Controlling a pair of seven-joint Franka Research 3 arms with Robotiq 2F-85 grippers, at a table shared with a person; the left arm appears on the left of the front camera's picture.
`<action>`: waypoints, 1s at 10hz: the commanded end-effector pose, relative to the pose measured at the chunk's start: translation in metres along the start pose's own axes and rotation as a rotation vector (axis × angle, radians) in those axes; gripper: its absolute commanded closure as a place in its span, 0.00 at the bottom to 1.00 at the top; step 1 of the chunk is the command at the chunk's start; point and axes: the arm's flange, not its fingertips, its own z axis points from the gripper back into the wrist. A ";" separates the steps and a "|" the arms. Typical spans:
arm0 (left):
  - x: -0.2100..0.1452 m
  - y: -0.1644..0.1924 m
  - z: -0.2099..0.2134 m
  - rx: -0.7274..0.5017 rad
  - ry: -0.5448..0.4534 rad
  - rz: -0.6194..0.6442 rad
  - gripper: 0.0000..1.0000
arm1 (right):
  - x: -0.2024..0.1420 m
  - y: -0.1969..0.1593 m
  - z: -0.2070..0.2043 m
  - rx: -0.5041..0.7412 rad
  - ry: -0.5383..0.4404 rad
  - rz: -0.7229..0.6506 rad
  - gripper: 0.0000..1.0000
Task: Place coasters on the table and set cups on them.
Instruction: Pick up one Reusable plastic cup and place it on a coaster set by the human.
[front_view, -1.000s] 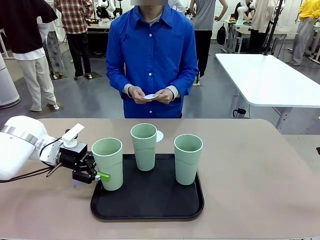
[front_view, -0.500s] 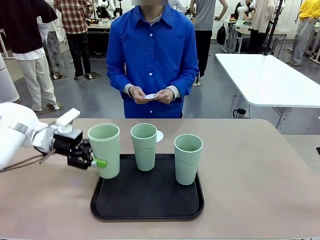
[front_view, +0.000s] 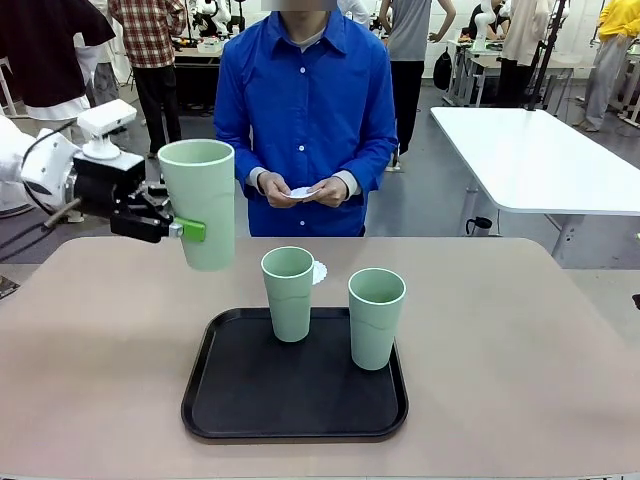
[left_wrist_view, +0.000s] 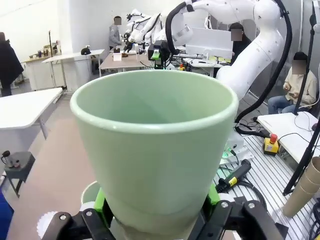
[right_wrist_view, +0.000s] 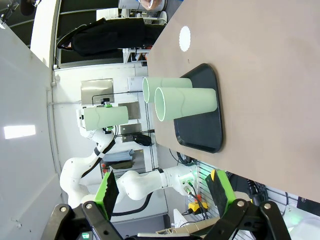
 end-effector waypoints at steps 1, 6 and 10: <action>-0.014 0.001 -0.002 -0.006 -0.001 0.020 1.00 | 0.002 0.001 0.000 0.018 -0.003 0.002 0.00; -0.007 0.037 0.000 0.059 -0.007 0.005 0.15 | 0.002 0.001 0.000 0.018 -0.003 0.002 0.00; -0.006 0.159 0.003 0.175 -0.076 -0.020 0.15 | 0.002 0.001 0.000 0.018 -0.003 0.002 0.00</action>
